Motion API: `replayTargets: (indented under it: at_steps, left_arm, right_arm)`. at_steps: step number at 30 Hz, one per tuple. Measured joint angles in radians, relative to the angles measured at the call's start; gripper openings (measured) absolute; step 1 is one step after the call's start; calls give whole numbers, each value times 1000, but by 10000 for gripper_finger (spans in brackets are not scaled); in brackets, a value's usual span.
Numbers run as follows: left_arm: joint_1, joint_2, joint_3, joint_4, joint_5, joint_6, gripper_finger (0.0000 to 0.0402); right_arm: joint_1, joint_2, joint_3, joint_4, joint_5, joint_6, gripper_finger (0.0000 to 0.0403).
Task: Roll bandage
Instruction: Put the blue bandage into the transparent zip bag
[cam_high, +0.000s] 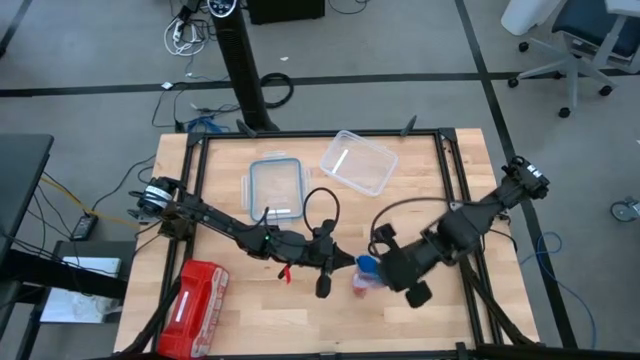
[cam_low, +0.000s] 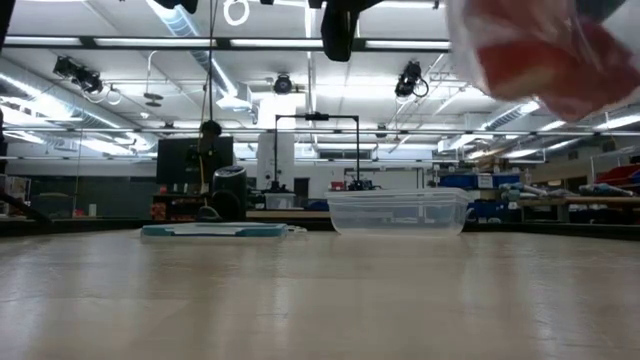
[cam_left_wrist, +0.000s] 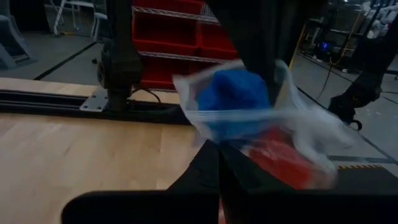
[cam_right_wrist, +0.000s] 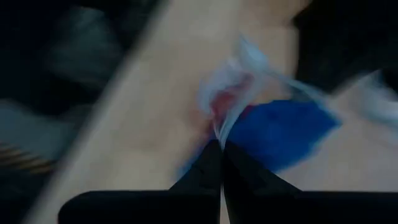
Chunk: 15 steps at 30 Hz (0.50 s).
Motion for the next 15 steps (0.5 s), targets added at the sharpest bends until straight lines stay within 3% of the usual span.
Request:
replayTargets:
  at_steps: [1, 2, 4, 5, 7, 8, 10, 11, 14, 15]
  left_arm:
    - [1, 0, 0, 3, -6, 0, 1]
    - [2, 0, 0, 9, -10, 0, 1]
    - [2, 0, 0, 20, -7, 0, 1]
    - [2, 0, 0, 23, -7, 0, 1]
    - [2, 0, 0, 22, -11, 0, 1]
    - [2, 0, 0, 20, -11, 0, 0]
    - [2, 0, 0, 25, -7, -2, 0]
    - [2, 0, 0, 29, -6, -3, 0]
    - [2, 0, 0, 24, -7, -1, 0]
    - [2, 0, 0, 28, -5, -1, 0]
  right_arm:
    - [6, 0, -1, -10, 110, 21, 1]
    - [13, -3, -2, -24, 140, 70, 1]
    - [8, -10, 0, 0, -70, 51, 1]
    - [8, -4, 0, 23, -75, 24, 1]
    - [19, 6, -1, 1, 169, 74, 1]
    - [21, 6, -2, -40, 172, 119, 1]
    - [5, 4, -2, -23, -103, 97, 1]
    - [3, 12, -2, 18, -126, 70, 1]
    - [18, 21, -1, -65, 177, 143, 1]
    - [11, 16, 4, -79, 119, 166, 1]
